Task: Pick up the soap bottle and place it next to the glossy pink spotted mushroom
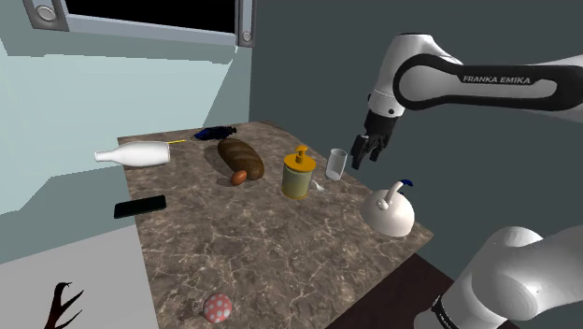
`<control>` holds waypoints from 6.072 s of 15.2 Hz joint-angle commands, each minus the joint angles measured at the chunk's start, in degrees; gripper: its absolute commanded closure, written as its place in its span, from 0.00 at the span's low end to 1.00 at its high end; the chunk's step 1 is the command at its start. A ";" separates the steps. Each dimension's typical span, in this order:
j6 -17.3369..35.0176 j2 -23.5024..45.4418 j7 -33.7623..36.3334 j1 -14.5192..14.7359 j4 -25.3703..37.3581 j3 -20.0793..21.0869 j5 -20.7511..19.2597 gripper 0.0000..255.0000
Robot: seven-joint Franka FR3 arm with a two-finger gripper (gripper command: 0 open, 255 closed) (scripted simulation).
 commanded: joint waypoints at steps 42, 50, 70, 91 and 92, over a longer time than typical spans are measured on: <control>22.00 42.88 0.31 -0.67 28.22 0.10 -1.46 1.00; 18.42 41.90 0.31 -0.69 30.83 0.12 -1.40 1.00; 3.25 41.04 0.43 -0.66 45.14 0.15 -1.38 1.00; -16.09 47.64 0.84 -0.25 71.07 0.26 -1.90 1.00; -17.26 48.32 0.86 -0.20 72.92 0.26 -1.95 1.00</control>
